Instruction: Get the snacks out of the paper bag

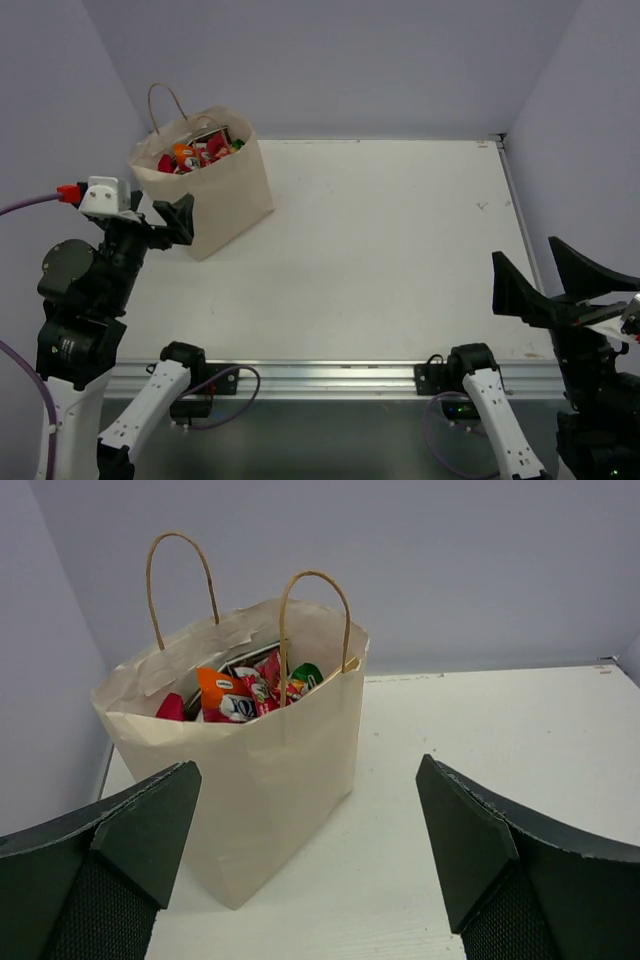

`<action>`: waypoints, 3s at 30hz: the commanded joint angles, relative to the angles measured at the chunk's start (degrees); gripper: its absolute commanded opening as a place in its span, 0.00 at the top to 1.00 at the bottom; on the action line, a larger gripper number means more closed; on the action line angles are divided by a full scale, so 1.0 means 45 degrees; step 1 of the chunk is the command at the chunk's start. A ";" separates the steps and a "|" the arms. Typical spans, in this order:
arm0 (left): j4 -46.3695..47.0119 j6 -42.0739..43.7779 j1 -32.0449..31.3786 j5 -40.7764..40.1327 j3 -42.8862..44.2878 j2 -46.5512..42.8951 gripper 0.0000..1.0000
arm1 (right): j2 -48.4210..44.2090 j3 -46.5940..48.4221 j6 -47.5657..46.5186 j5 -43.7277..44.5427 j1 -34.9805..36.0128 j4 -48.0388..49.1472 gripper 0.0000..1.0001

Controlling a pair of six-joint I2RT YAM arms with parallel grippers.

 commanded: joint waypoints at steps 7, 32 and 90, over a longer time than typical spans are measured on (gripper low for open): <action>-0.0824 -0.0341 -0.0082 0.1206 0.0229 0.1335 0.00 | 0.0446 -0.1134 0.0322 -0.1269 0.0061 0.0409 0.01; -0.2155 0.2020 0.2281 0.4252 0.5919 1.0460 0.00 | 0.3103 -0.3382 0.1553 -0.4902 0.0080 0.0019 0.01; -0.0571 -0.2355 -0.7153 0.1871 0.3863 1.0186 0.62 | 0.2400 -0.3870 0.1475 -0.4531 0.0178 0.0058 0.01</action>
